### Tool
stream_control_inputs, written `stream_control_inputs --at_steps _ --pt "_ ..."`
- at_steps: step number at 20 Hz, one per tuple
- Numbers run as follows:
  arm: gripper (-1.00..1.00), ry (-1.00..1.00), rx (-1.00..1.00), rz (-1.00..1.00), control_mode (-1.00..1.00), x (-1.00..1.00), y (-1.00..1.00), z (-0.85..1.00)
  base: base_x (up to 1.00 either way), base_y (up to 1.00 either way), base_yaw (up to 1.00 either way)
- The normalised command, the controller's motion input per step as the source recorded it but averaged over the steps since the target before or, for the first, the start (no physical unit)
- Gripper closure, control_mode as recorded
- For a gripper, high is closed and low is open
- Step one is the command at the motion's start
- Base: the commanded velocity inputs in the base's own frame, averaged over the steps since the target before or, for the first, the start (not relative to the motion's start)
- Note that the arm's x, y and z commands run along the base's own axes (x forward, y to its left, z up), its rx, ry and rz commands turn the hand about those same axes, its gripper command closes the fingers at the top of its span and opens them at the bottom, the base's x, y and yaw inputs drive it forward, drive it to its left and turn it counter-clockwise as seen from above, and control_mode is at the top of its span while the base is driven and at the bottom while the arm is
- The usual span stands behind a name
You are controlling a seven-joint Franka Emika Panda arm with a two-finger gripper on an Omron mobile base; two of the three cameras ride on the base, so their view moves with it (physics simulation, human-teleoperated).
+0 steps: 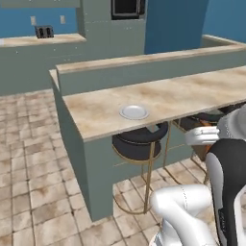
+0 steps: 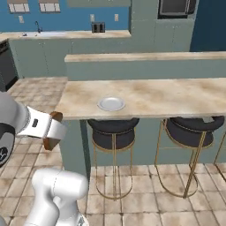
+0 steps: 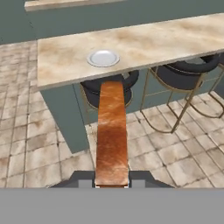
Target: Start the toaster. Once the lever pops up, take the bread to the plate on the dining counter.
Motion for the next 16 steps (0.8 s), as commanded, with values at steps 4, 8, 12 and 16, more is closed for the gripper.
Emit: stream_control_inputs --at_steps 4,8,12,16 --pt "1.00 0.00 0.00 0.00 1.00 0.00 0.00 0.00 0.66 -0.33 0.37" --pt "1.00 0.00 0.00 0.00 1.00 0.00 0.00 0.00 0.62 -0.44 0.31" --pt "1.00 0.00 0.00 0.00 1.00 0.00 0.00 0.00 0.50 -0.48 0.28" --pt "1.00 0.00 0.00 0.00 1.00 0.00 0.00 0.00 0.43 -0.48 0.27"
